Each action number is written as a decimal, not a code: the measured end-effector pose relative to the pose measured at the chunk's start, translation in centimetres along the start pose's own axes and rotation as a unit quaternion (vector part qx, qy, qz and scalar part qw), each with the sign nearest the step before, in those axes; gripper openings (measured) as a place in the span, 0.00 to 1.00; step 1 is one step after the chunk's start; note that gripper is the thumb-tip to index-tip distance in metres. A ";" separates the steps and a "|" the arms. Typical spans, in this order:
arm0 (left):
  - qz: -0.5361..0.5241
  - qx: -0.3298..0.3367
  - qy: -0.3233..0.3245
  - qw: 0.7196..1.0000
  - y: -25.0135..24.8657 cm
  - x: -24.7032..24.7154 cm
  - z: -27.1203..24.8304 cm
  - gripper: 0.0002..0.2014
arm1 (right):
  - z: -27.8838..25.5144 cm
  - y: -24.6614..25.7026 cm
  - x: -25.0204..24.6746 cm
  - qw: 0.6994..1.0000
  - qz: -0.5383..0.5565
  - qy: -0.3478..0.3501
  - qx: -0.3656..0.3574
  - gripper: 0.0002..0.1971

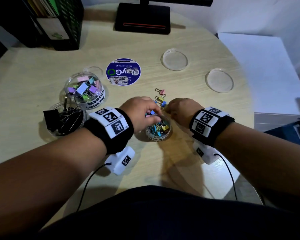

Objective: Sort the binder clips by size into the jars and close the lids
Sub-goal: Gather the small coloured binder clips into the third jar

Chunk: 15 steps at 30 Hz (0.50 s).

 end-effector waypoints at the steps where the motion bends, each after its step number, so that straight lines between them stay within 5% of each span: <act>1: -0.003 -0.018 -0.028 0.999 0.6 -0.6 0.1 0.08 | 0.1 -0.3 0.1 1.000 0.001 -0.001 0.012 0.16; 3: 0.042 -0.070 -0.049 0.995 1.9 -1.4 0.5 0.08 | 0.0 -0.8 0.3 1.000 -0.002 -0.008 0.030 0.12; 9: 0.144 -0.164 0.053 0.974 3.5 -0.3 1.7 0.13 | -1.3 -1.2 -0.8 0.997 0.024 -0.049 0.055 0.05; 13: 0.168 -0.166 0.057 0.970 2.9 -0.1 2.4 0.14 | -3.7 1.0 -3.3 0.979 0.113 -0.164 -0.047 0.04; 15: 0.167 -0.175 0.069 0.968 2.9 0.0 2.7 0.13 | -4.6 3.0 -3.7 0.972 0.114 -0.168 -0.117 0.03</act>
Point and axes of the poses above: each hand's wrist, its own z-axis towards the middle knuckle, its own x-axis out of the palm, y = z × x, the point moved 6 cm from there along z, towards the middle knuckle, and after that the axes turned 14 degrees about y, right-handed, at the moved point
